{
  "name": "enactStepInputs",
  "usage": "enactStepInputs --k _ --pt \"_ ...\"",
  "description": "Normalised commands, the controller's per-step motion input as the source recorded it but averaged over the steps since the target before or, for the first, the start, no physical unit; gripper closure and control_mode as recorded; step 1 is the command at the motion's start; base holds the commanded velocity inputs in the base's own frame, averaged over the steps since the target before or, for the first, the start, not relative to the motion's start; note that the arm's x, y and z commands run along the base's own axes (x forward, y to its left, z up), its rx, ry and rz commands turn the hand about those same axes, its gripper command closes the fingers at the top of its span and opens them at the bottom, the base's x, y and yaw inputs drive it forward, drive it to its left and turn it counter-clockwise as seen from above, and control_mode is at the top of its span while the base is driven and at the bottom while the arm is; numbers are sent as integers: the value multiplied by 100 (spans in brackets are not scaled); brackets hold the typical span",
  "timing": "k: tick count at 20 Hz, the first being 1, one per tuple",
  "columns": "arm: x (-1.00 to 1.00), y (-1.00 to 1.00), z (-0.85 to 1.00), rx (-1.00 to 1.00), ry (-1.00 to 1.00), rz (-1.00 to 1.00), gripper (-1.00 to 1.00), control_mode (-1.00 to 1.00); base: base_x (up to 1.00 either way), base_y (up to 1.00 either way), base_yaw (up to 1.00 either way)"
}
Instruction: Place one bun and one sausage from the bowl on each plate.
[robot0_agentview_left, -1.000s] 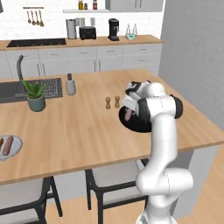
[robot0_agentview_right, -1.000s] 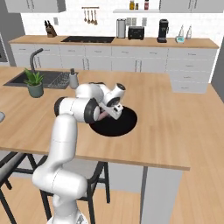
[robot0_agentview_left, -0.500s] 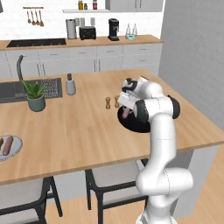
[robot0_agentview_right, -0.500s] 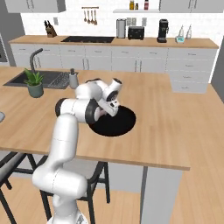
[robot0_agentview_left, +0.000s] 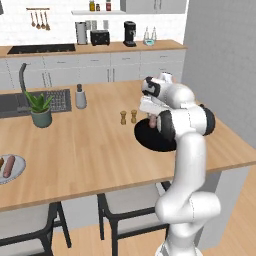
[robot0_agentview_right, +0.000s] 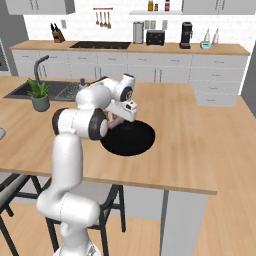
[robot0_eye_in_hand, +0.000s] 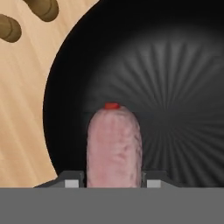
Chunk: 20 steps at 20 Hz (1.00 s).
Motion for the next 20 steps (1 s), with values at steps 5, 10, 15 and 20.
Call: enactStepInputs --k 5,10,15,20 --pt "-100 0 30 -19 -30 34 100 -100 0 0 0" --pt "-100 -3 32 -12 -30 23 100 -100 0 0 0" --pt "-100 1 49 -8 -5 7 100 -100 0 0 0" --pt "-100 3 44 -1 24 0 100 -100 0 0 0"
